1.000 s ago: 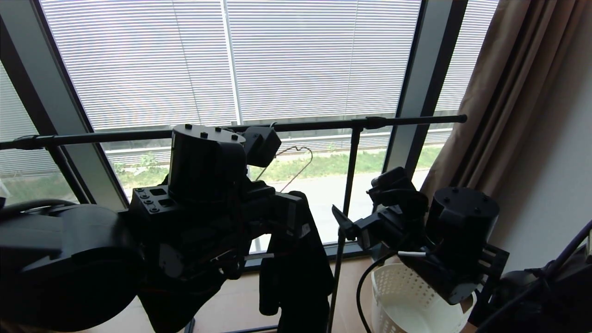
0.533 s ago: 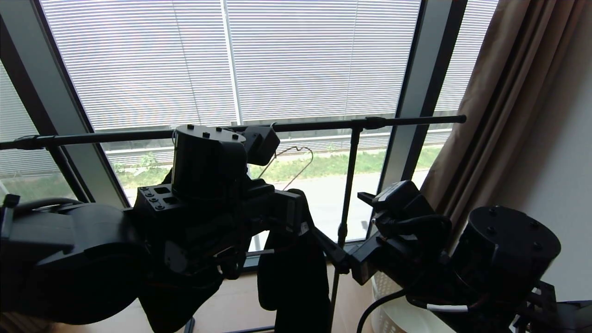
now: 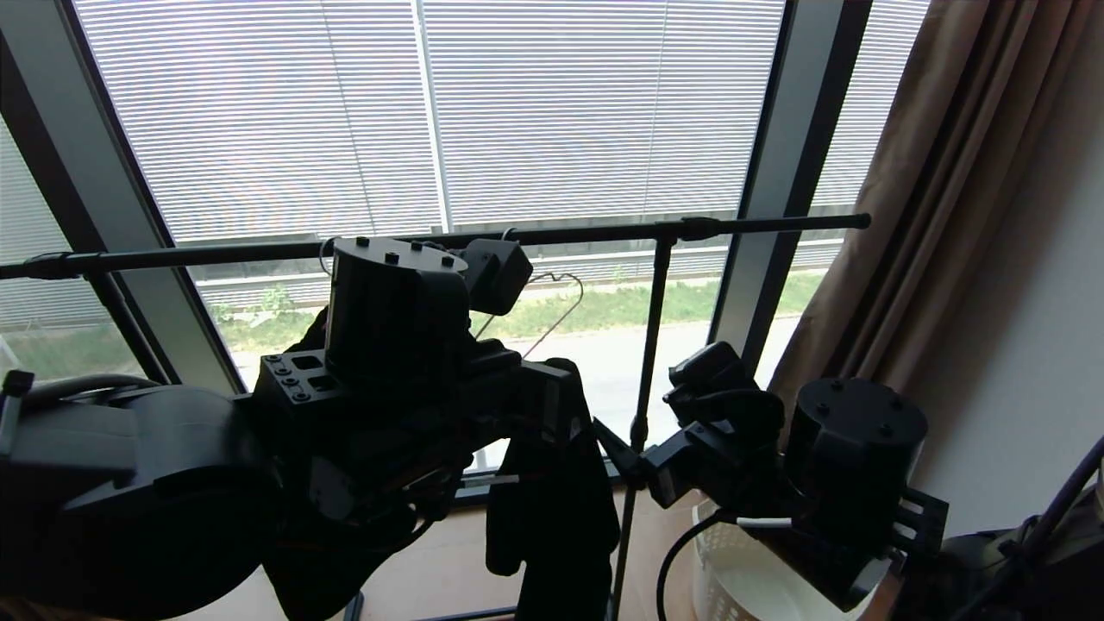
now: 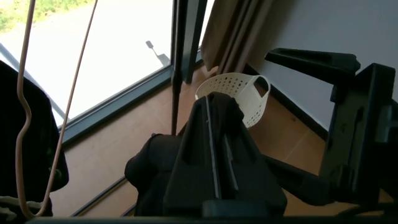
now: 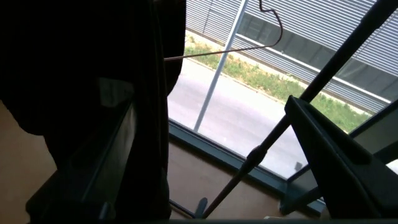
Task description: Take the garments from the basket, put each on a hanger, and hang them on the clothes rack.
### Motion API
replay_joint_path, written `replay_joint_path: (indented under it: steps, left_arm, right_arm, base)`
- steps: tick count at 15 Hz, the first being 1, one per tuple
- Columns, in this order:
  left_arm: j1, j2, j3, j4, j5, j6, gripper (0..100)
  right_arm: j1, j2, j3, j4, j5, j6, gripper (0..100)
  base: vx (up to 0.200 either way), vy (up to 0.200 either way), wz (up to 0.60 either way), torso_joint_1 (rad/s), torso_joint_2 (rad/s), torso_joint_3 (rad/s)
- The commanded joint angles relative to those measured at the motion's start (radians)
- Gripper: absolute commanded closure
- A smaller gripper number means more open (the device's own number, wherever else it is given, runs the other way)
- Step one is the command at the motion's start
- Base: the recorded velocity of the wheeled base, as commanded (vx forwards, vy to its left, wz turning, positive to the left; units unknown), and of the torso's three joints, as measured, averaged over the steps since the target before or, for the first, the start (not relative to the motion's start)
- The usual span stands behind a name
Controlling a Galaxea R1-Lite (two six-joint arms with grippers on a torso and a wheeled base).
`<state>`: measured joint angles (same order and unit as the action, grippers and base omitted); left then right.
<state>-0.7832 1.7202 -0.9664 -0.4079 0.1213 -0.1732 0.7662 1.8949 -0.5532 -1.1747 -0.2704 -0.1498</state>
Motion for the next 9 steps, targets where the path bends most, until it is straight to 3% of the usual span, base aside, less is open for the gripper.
replay_joint_path:
  steps: [1,5,9]
  left_arm:
    - [-0.001,-0.010,-0.002,0.000,0.000,0.000,100]
    - [0.001,-0.013,0.003,0.000,0.000,-0.002,100]
    - [0.036,0.004,-0.002,0.000,0.001,0.000,100]
  right_arm:
    - [-0.025,0.064,-0.005,-0.040,-0.003,-0.002,0]
    - [-0.028,0.096,-0.005,-0.083,-0.009,-0.005,0]
    - [-0.071,-0.069,0.027,-0.057,0.013,-0.011,0]
  base:
    - [0.000,0.000,0.00,0.000,0.00,0.000]
    - [0.000,0.000,0.00,0.000,0.00,0.000]
    - [0.000,0.000,0.00,0.000,0.00,0.000]
